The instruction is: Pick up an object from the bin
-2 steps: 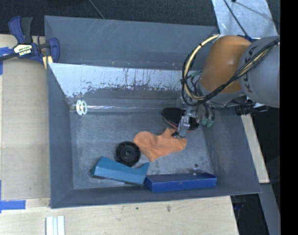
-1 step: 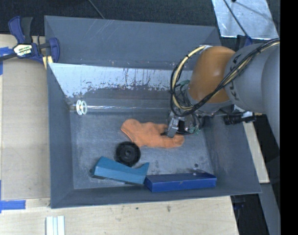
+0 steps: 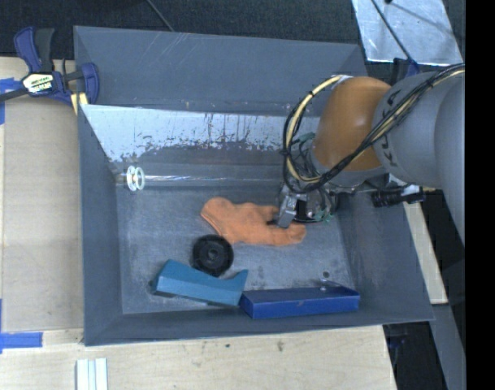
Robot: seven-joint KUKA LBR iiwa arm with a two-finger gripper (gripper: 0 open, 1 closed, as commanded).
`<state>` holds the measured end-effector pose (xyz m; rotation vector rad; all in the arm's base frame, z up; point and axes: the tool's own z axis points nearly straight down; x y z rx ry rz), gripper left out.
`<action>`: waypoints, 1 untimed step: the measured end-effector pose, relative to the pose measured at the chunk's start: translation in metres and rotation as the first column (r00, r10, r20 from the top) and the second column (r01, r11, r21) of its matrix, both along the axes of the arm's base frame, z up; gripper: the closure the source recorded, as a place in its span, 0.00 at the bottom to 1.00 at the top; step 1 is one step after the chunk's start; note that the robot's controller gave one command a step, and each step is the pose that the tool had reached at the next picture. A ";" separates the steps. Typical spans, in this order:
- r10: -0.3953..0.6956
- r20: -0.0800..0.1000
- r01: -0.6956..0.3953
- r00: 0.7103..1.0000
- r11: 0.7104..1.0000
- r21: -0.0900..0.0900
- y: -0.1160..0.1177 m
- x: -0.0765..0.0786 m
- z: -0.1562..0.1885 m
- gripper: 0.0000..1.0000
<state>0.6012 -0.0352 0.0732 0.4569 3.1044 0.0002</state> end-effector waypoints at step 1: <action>0.043 -0.001 -0.043 0.999 0.999 0.001 0.008 0.012 0.207 1.00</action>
Offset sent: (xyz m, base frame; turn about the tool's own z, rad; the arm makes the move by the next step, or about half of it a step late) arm 0.0000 0.0000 0.0000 0.0000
